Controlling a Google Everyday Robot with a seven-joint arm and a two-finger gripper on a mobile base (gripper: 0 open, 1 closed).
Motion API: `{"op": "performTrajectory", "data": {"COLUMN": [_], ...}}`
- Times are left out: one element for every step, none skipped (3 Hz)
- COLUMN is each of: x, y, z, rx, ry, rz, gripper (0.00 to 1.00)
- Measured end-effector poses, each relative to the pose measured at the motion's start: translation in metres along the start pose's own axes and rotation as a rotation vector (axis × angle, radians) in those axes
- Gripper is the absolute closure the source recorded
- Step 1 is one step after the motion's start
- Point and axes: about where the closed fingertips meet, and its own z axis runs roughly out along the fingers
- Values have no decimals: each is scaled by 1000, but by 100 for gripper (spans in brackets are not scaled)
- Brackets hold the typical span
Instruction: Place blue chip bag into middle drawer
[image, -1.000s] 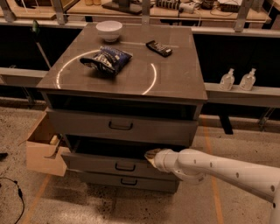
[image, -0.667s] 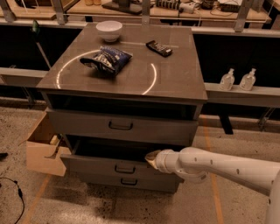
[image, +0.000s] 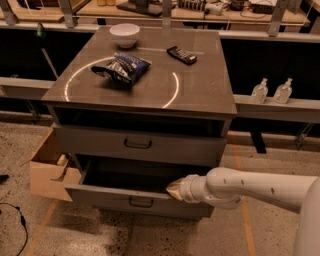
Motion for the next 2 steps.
{"op": "performTrajectory", "data": {"x": [8, 16], "y": [22, 38], "z": [-7, -18], "rx": [-59, -93], "ry": [36, 69], "rz": [7, 19], "gripper": [100, 100]}}
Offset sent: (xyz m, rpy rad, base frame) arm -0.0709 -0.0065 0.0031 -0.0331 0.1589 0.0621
